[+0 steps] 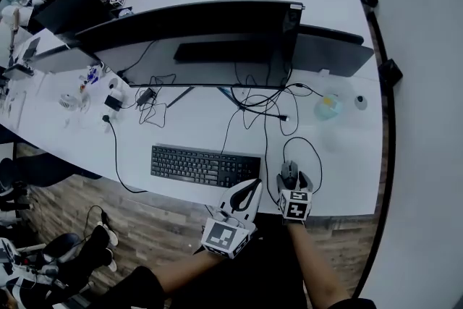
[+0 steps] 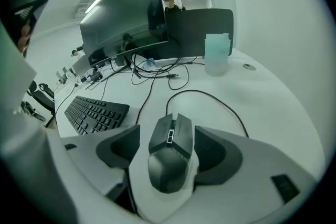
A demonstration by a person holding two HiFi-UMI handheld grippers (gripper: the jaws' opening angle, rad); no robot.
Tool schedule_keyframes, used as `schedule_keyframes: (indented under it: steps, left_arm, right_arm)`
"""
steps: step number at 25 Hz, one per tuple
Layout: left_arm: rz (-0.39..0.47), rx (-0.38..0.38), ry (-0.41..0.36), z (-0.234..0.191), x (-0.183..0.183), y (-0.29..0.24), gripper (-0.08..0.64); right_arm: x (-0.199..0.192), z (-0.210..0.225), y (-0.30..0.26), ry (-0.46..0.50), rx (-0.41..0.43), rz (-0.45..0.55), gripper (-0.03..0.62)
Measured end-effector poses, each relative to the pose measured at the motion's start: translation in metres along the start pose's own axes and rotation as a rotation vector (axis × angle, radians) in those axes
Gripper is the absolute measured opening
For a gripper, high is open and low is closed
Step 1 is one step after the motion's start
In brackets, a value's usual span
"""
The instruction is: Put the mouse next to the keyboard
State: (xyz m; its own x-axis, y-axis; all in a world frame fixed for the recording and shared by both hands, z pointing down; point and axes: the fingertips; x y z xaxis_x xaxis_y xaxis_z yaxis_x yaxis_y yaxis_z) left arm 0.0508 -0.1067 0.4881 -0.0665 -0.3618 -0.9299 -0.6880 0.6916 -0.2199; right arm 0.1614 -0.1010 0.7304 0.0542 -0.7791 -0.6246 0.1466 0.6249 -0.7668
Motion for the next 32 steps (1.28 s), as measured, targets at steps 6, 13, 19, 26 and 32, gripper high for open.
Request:
schedule_keyframes:
  steps: [6,13,19,26,32]
  left_arm:
    - [0.038,-0.006,0.004,0.000,0.005,0.024,0.003]
    - [0.090,-0.026,0.014,0.004,0.017,0.051,0.003]
    - [0.121,-0.071,0.013,0.016,0.023,0.069,0.003]
    - [0.171,-0.061,0.005,0.028,0.037,0.086,0.003]
    - [0.198,-0.030,-0.034,0.059,0.037,0.109,0.003]
  right_arm:
    - [0.038,-0.014,0.061,-0.069,0.019,0.203,0.322]
    - [0.086,-0.037,0.140,-0.080,-0.027,0.397,0.188]
    - [0.126,-0.072,0.209,-0.035,0.015,0.584,0.018]
    - [0.138,-0.114,0.271,0.057,0.101,0.688,0.019]
    - [0.122,-0.127,0.299,0.105,0.152,0.712,0.018]
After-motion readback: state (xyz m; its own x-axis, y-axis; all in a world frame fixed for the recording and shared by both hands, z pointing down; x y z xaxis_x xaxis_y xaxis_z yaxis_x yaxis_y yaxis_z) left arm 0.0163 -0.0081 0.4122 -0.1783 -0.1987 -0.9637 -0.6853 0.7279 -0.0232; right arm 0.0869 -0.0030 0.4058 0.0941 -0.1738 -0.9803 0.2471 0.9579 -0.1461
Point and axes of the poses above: the fingertips, and each gripper's own axes: y backward along the fingers, z to its right, x out of its top, and after that the axes turned 1 degree about -x, right-handed
